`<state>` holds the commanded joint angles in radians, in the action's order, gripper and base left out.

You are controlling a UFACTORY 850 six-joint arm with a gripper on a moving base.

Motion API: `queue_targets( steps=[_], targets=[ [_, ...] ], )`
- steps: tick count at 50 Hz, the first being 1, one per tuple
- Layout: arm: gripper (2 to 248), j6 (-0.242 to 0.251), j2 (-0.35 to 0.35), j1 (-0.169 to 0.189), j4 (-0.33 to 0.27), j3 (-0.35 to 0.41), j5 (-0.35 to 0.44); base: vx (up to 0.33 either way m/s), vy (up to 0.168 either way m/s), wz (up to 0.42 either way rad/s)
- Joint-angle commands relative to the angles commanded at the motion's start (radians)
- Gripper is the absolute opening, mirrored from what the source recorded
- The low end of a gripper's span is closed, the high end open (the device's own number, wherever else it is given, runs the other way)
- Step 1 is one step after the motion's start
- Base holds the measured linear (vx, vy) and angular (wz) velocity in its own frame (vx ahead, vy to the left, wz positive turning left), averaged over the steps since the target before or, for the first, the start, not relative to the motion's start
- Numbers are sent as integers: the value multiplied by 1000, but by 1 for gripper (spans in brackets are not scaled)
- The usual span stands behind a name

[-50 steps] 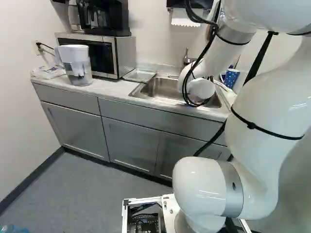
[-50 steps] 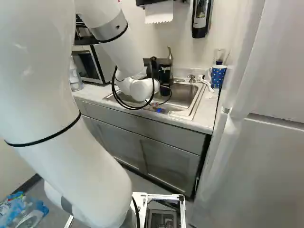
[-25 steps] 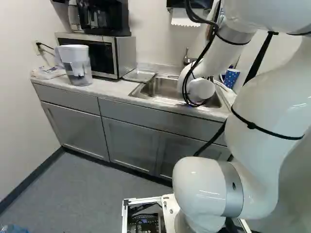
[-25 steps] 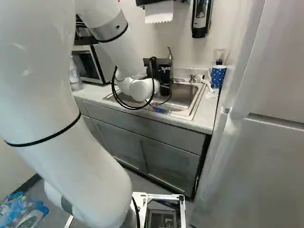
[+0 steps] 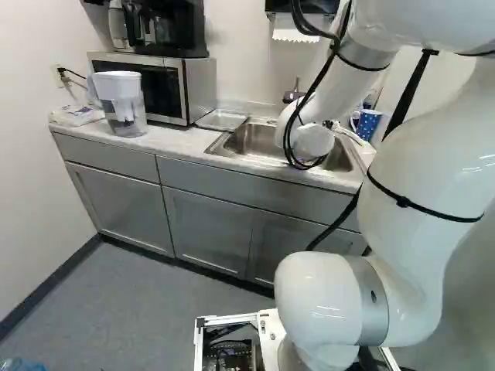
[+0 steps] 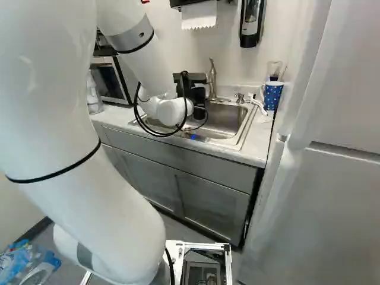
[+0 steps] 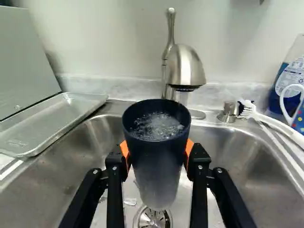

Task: Rinse the cup and place it in the tray

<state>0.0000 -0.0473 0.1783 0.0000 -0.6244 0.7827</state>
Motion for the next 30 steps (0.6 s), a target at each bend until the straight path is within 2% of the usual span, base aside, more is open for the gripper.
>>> queue_targets(
  steps=[30],
  targets=[
    [125, 0, -17, -95, 0, -18, 0, 0, 0, 0]
  ],
)
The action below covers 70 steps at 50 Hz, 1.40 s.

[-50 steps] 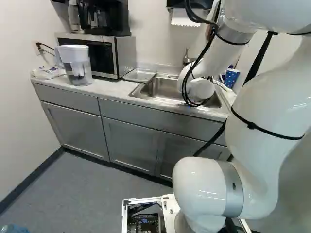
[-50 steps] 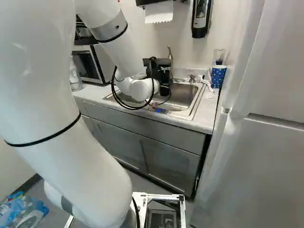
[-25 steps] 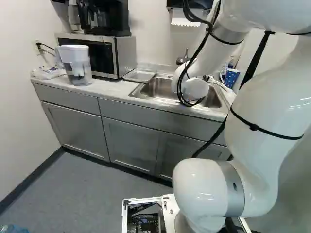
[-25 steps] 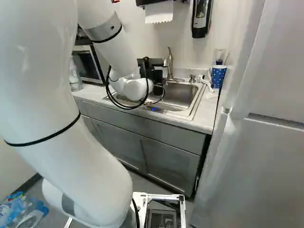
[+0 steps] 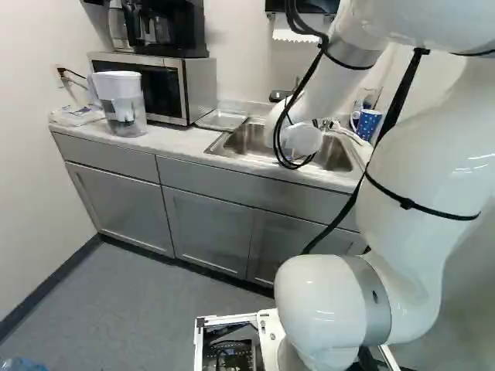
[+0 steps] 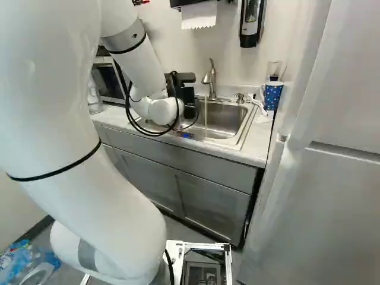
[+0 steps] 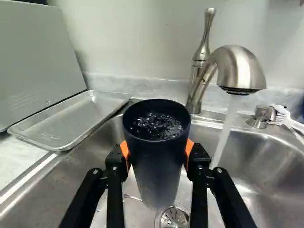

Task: Rinse the cup and place it in the tray

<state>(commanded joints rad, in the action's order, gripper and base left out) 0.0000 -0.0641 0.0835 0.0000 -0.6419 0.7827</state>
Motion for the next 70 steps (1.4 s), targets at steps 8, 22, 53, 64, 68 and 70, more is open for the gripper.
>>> queue_targets(
  steps=[8, 22, 53, 64, 68, 70],
  targets=[
    [125, 0, -16, -25, 0, -17, 0, 0, 0, 0],
    [125, 0, -33, -66, 0, -48, 0, 0, 0, 0],
    [125, 0, -41, -153, 0, -126, 0, 0, 0, 0],
    [125, 0, -26, -157, 0, -135, -3, 0, 0, 0],
    [125, 0, -21, -157, 0, -138, -4, 0, 0, 0],
    [125, 0, -18, -157, 0, -139, -4, 0, 0, 0]
  ],
)
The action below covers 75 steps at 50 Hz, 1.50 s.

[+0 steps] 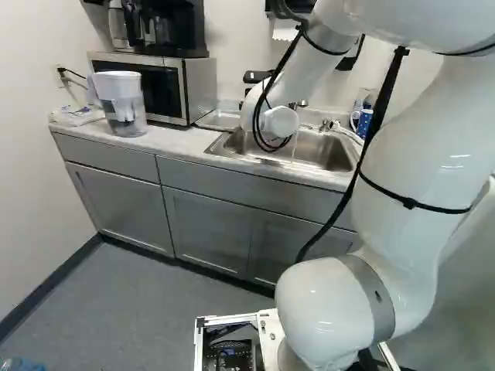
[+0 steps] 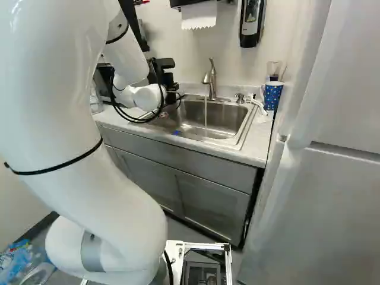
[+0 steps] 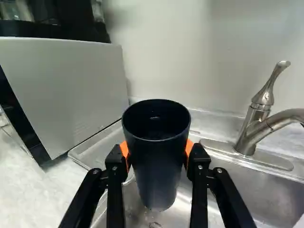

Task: Rinse the cup and place it in the tray

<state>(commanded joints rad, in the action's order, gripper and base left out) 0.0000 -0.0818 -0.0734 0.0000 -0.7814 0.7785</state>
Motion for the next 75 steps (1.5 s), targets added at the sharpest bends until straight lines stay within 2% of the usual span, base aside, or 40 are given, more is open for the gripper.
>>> queue_targets(
  steps=[19, 34, 49, 57, 75],
  targets=[
    [125, 0, 11, -7, 0, -30, -3, 0, 0, 0],
    [125, 0, 6, -18, 0, -69, -33, 0, 0, 0],
    [125, -2, 4, -19, 0, -70, -62, 0, 0, 0],
    [125, -58, 4, -19, 0, -70, -62, 0, 0, 0],
    [125, -242, 4, -19, 0, -70, -62, 0, 0, 0]
  ],
)
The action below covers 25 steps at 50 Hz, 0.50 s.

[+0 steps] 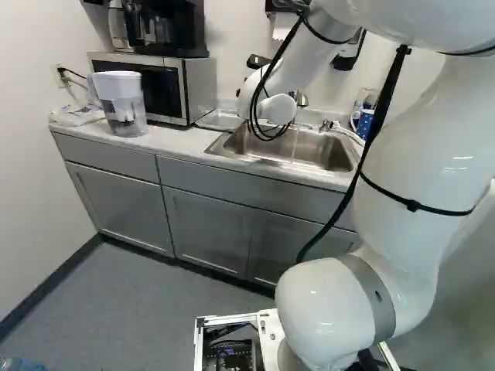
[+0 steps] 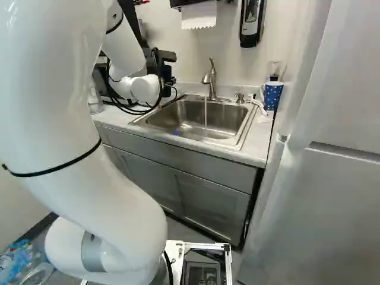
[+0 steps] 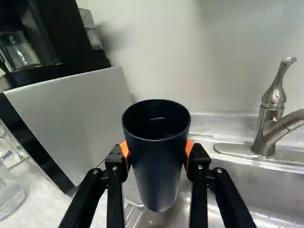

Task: Rinse the cup and place it in the tray

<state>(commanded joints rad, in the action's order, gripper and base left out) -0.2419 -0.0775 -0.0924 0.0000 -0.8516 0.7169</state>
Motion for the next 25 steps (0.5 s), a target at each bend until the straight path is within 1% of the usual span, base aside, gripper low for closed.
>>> queue_targets(
  steps=[25],
  targets=[
    [125, -263, 0, 0, 0, 0, 0, 0, 0, 0]
  ],
)
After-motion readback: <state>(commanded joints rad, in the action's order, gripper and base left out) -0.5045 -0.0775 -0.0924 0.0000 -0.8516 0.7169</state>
